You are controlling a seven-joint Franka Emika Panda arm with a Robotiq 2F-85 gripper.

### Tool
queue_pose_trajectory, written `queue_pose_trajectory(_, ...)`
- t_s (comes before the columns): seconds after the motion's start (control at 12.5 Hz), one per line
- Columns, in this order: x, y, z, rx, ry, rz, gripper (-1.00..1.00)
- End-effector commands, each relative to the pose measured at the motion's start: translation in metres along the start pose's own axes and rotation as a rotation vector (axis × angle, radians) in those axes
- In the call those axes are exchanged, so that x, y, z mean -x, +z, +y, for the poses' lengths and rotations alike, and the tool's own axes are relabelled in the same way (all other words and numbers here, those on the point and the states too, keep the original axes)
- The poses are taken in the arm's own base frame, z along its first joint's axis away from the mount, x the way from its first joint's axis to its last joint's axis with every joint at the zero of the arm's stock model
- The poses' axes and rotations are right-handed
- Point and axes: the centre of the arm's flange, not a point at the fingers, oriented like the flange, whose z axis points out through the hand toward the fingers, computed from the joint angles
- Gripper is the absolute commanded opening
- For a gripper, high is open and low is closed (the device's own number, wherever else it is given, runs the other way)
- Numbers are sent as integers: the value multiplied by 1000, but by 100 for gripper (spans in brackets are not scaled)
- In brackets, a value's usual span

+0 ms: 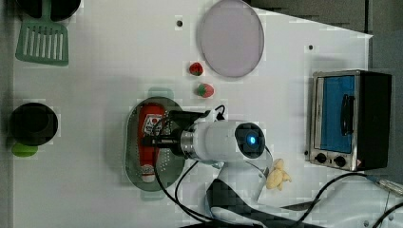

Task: Pick ketchup from strainer and place it on the table

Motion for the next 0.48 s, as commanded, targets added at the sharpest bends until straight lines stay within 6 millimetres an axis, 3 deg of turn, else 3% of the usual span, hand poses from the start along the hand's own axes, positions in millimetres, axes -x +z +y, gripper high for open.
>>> queue_pose_trajectory(0.08, 4, -12, -20, -9, -1, 40, 13)
queue_pose_trajectory(0.32, 11, -46, -27, 54, -25, 58, 13)
queue_pose_trajectory(0.48, 13, -87, -32, 78, 3, 87, 13)
